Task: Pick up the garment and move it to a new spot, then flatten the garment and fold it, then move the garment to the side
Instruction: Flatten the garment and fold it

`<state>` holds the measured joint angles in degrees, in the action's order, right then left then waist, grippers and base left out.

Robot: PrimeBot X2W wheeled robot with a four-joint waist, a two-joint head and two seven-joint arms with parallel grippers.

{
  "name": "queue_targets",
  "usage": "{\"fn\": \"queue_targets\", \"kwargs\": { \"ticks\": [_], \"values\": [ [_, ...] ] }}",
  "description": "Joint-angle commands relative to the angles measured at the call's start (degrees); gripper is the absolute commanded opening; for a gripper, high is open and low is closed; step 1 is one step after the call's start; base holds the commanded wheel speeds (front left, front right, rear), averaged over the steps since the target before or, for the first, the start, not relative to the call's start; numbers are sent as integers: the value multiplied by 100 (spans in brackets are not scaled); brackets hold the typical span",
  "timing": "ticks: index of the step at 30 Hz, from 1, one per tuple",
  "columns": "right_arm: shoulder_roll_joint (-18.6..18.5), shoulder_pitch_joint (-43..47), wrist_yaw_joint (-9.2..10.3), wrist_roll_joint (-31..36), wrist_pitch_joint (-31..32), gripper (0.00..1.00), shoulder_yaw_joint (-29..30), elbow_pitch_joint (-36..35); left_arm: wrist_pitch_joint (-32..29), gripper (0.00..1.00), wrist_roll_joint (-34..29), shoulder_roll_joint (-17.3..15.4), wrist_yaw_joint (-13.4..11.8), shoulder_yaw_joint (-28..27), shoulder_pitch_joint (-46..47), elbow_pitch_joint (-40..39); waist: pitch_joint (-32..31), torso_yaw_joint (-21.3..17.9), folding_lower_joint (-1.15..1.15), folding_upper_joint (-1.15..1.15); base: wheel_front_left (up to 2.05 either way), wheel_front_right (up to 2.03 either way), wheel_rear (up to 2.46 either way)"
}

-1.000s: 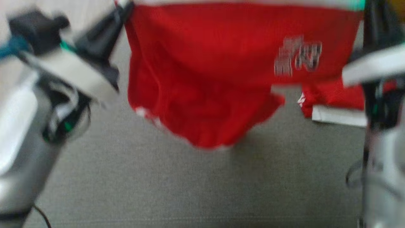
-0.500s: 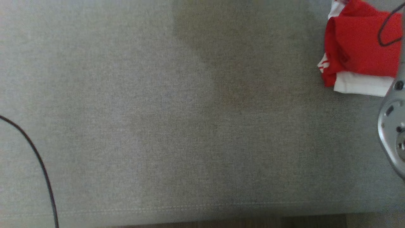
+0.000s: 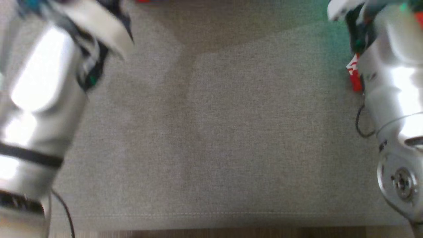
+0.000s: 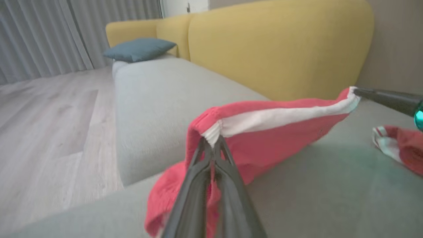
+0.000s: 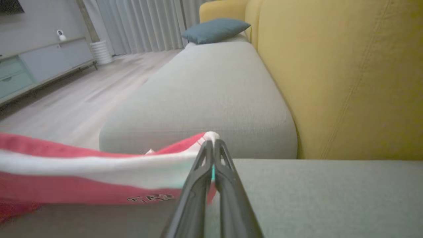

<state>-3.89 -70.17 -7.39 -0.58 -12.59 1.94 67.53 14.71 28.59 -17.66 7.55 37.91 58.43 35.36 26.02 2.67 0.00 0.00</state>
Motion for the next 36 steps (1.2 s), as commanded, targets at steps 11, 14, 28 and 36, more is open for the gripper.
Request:
{"fn": "queue_targets", "kwargs": {
  "ticks": [11, 14, 28, 36],
  "values": [
    [-185, 1060, -10, -291, 729, 0, -1027, 486, 29, 0, -267, -517, -7, 717, -1594, -879, -986, -50, 0, 0, 0, 0, 0],
    [-281, 1314, -10, -580, 943, 0, -1395, 490, 29, 0, -292, -562, -7, 809, -1905, -973, -1208, -83, 0, 0, 0, 0, 0],
    [-1313, 2912, -10, -2876, 2900, 0, -3521, -1393, 27, 0, -89, -858, -7, 1639, -3036, -1284, -2227, -155, 0, 0, 0, 0, 0],
    [-2808, 4053, -10, -4294, 4375, 0, -4019, -3530, -335, 0, 244, -1141, -97, 1915, -3790, -2200, -2671, -217, 0, 0, 0, 0, 0]
  ]
}}
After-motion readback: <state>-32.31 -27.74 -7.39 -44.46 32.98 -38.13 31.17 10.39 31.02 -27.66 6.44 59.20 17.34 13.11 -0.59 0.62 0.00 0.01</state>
